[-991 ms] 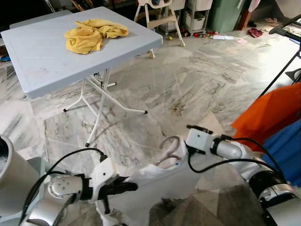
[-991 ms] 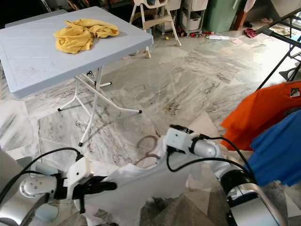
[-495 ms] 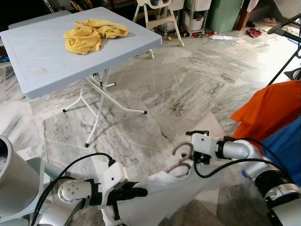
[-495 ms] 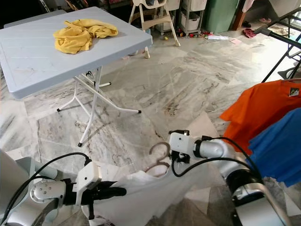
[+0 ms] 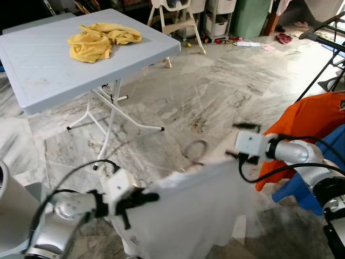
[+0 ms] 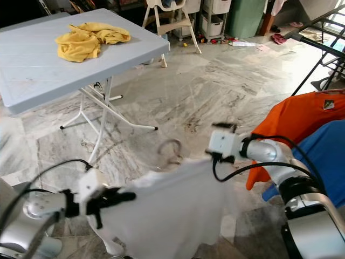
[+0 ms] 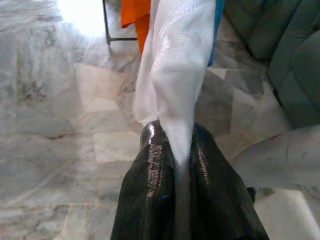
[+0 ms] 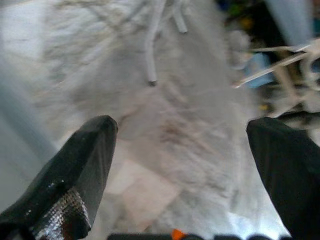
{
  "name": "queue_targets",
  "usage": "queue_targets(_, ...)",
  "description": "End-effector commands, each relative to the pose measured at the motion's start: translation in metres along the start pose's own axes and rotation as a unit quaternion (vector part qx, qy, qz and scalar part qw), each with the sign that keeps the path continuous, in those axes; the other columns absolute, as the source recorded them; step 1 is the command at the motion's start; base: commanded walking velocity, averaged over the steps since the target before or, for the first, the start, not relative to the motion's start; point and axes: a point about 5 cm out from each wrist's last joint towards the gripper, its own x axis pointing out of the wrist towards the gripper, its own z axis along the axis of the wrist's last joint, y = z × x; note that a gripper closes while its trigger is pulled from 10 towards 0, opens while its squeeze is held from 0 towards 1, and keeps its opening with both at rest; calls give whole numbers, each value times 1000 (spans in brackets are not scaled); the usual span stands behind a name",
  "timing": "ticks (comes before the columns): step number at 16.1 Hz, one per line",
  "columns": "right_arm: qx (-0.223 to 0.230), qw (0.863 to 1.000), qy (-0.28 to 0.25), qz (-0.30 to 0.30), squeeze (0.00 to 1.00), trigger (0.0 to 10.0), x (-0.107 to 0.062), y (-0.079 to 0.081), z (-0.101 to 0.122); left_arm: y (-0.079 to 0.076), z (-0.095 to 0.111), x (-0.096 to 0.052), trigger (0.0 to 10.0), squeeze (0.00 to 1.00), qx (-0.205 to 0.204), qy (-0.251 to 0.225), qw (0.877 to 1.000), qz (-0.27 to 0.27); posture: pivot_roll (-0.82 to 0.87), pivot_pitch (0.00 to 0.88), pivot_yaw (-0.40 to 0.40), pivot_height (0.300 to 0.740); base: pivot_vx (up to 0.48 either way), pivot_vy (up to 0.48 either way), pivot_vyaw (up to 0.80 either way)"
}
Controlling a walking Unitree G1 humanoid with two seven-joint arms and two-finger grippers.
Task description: Hang hanger
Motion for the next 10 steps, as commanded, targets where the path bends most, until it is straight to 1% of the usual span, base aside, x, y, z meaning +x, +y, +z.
queue_targets(1,0,998,5,-55,1000,10000,0,-12,1,7,5,-6,0,0,12,-14,1000,16,-69,80,-4,740,0,0,0)
queue_targets(3,16,998,-10,-62,1000,10000,1,-11,4,6,5,-7,0,0,10,-14,1000,15,-69,81,-1,740,0,0,0)
queue_targets(4,33,998,-18,-49,1000,10000,2,-8,4,6,4,-7,0,0,9,-14,1000,15,-70,80,0,740,0,0,0)
queue_targets(5,69,996,-56,24,1000,10000,0,5,7,6,4,-7,0,0,13,-13,1000,11,-72,81,3,740,0,0,0)
queue_targets(6,81,993,-67,46,1000,10000,-1,9,7,6,5,-7,0,0,14,-13,1000,10,-72,81,3,740,0,0,0)
queue_targets(7,124,980,-80,132,0,10000,-8,19,5,6,5,-6,0,0,21,-8,1000,2,-74,81,4,740,0,0,0)
queue_targets(8,132,973,-80,173,0,10000,-12,23,3,6,5,-6,0,0,24,-6,1000,-2,-76,82,6,740,0,0,0)
queue_targets(10,127,968,-70,205,0,10000,-17,21,1,8,4,-6,0,0,32,2,999,-3,-77,81,7,740,0,0,0)
